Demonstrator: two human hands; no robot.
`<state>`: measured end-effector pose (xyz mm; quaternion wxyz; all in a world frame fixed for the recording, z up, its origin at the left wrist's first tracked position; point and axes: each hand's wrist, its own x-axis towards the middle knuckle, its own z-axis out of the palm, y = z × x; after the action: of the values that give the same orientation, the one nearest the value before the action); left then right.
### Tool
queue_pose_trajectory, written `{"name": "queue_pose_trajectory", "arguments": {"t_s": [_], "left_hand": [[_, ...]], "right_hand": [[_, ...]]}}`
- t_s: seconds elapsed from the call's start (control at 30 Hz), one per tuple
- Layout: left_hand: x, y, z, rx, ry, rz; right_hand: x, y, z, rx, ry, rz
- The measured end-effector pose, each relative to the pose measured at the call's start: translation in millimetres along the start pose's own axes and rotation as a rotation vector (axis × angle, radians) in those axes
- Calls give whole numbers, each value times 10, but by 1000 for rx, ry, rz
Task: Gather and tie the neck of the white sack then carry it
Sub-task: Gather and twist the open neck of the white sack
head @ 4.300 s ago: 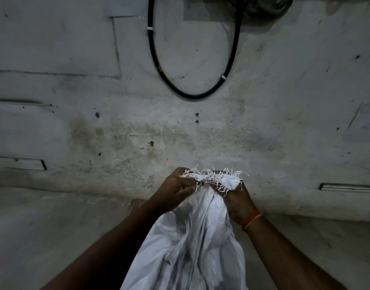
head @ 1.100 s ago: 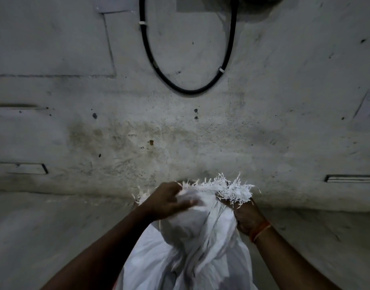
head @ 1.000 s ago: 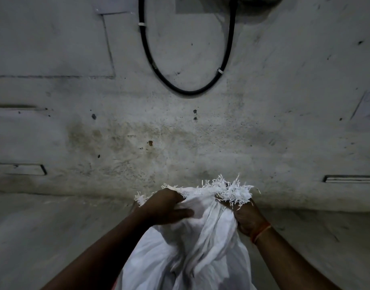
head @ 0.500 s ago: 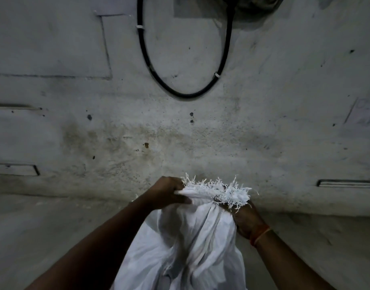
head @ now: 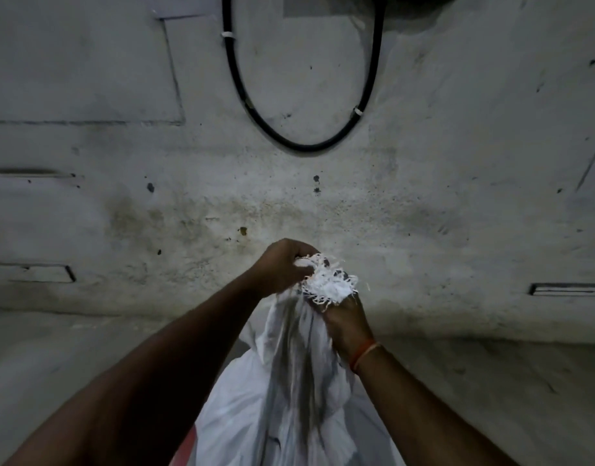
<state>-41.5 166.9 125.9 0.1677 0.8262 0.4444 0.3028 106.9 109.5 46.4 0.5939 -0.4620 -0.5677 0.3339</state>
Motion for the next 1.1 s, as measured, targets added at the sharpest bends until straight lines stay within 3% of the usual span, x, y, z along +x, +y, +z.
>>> {"name": "queue_pose_trajectory", "arguments": {"t_s": [0.07, 0.13, 0.33, 0.43, 0.57, 0.7, 0.87, 1.0, 1.1], "left_hand": [[15, -21, -15, 40, -3, 40], [2, -65, -16, -23, -16, 44], [-164, -222, -50, -85, -204, 21], [-280, -453, -101, 114, -332, -46], [-401, -633, 2, 355, -411, -92], [-461, -792, 83, 518, -300, -193], [-330, -675, -79, 414, 136, -102], [-129, -381, -199, 366, 170, 68], [-67, -188, -165, 328, 132, 110]], "right_hand": [[53, 3, 167, -51, -84, -91], [124, 87, 274, -114, -151, -27], [140, 345, 179, -314, -86, 31], [83, 491, 72, -285, -15, -110], [21, 381, 45, -262, -10, -123], [-21, 477, 10, -107, -92, -23], [-97, 598, -122, 66, -138, 143], [-74, 596, -95, 128, -160, 157], [-20, 489, -38, 14, -170, 58]]}}
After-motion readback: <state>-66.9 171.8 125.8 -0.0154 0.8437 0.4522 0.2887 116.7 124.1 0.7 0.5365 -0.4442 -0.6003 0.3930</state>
